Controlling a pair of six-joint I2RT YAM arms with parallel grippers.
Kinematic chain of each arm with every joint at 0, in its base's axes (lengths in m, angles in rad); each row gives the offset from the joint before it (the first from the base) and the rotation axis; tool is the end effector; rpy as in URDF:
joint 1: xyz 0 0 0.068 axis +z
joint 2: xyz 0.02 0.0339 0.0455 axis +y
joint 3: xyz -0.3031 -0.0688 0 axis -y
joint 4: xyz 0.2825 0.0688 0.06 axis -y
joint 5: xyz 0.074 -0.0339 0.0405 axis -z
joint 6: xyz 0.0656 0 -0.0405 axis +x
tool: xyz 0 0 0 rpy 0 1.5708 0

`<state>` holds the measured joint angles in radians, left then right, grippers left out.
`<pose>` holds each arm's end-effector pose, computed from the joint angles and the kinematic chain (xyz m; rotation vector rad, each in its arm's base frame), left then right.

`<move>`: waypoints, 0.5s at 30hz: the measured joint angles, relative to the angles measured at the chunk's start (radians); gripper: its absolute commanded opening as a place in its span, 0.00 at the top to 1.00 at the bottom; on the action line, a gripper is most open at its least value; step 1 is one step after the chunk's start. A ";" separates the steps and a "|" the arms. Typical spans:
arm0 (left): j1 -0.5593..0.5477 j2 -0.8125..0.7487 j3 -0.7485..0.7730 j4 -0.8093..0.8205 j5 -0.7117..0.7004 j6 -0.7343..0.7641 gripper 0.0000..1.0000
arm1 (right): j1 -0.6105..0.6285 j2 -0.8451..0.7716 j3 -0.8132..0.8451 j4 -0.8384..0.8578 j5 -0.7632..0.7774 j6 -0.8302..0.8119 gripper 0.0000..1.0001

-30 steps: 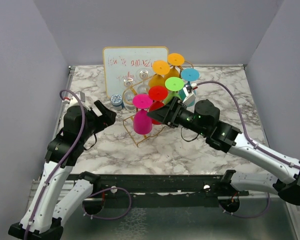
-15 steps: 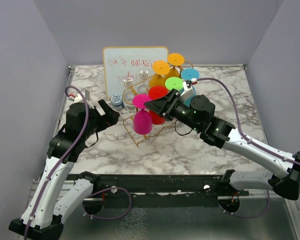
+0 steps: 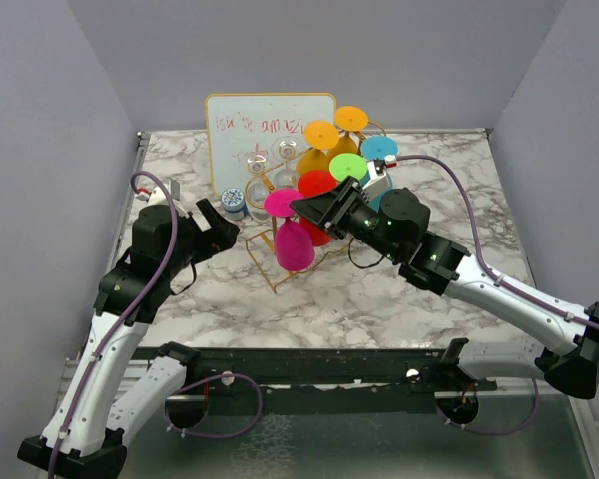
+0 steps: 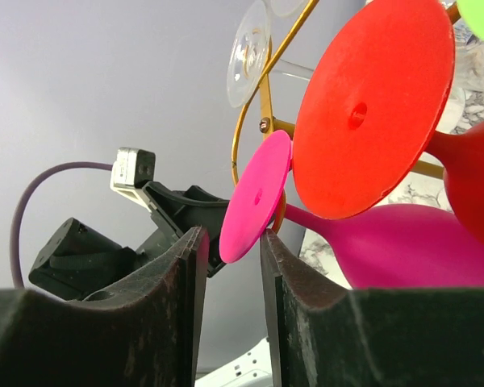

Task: Take the wine glass off the wine glass rack
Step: Pick up the wine glass from the wine rack.

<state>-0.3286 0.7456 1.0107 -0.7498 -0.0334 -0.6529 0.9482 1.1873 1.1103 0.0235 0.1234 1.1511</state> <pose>0.1689 -0.0553 0.3860 -0.3607 2.0738 -0.5677 0.2000 0.2648 0.4252 0.2950 1.8287 1.4632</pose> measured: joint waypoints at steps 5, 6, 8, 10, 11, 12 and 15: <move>0.000 0.006 0.000 0.000 0.003 0.000 0.09 | 0.000 0.000 0.000 -0.004 0.005 0.001 0.66; 0.000 0.007 0.000 0.000 0.003 0.000 0.09 | 0.000 0.000 0.000 -0.005 0.005 0.002 0.66; 0.000 0.008 0.000 0.000 0.003 0.000 0.09 | 0.000 0.000 0.000 -0.006 0.006 0.005 0.69; 0.000 0.008 0.000 0.000 0.003 0.000 0.10 | 0.000 0.000 -0.001 -0.008 0.006 0.012 0.72; 0.000 0.008 0.000 0.000 0.003 0.000 0.10 | 0.000 0.000 -0.001 -0.009 0.006 0.013 0.72; 0.000 0.008 0.000 0.000 0.003 0.000 0.10 | 0.000 0.000 -0.001 -0.010 0.006 0.020 0.72; 0.000 0.009 0.000 0.000 0.003 0.000 0.10 | 0.000 0.000 -0.006 -0.011 0.008 0.040 0.72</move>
<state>-0.3286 0.7547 1.0107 -0.7502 -0.0299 -0.6529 0.9482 1.1873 1.1042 0.0128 0.1318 1.1915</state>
